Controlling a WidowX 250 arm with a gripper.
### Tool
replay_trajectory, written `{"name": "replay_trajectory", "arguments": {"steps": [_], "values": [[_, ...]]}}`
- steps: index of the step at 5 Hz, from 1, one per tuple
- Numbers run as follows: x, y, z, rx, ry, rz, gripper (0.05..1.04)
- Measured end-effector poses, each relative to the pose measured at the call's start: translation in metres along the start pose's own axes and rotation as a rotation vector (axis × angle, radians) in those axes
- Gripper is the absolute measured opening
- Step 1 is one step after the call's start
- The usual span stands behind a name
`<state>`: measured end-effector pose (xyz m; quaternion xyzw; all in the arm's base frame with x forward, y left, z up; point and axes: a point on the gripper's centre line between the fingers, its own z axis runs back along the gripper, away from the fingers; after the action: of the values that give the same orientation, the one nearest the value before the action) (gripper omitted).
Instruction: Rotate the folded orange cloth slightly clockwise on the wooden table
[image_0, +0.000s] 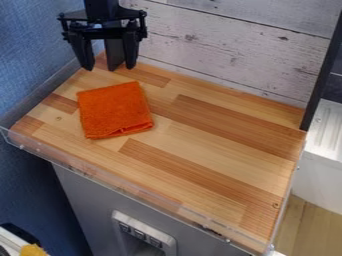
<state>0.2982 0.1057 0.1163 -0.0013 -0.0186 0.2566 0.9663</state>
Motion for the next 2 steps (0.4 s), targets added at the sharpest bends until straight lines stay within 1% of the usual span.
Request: {"name": "replay_trajectory", "arguments": {"steps": [1,2], "values": [[0.007,0.008,-0.008,0.01,0.003,0.057,0.938],[0.012,0.012,-0.022,0.021,0.013,0.097,0.665]]}}
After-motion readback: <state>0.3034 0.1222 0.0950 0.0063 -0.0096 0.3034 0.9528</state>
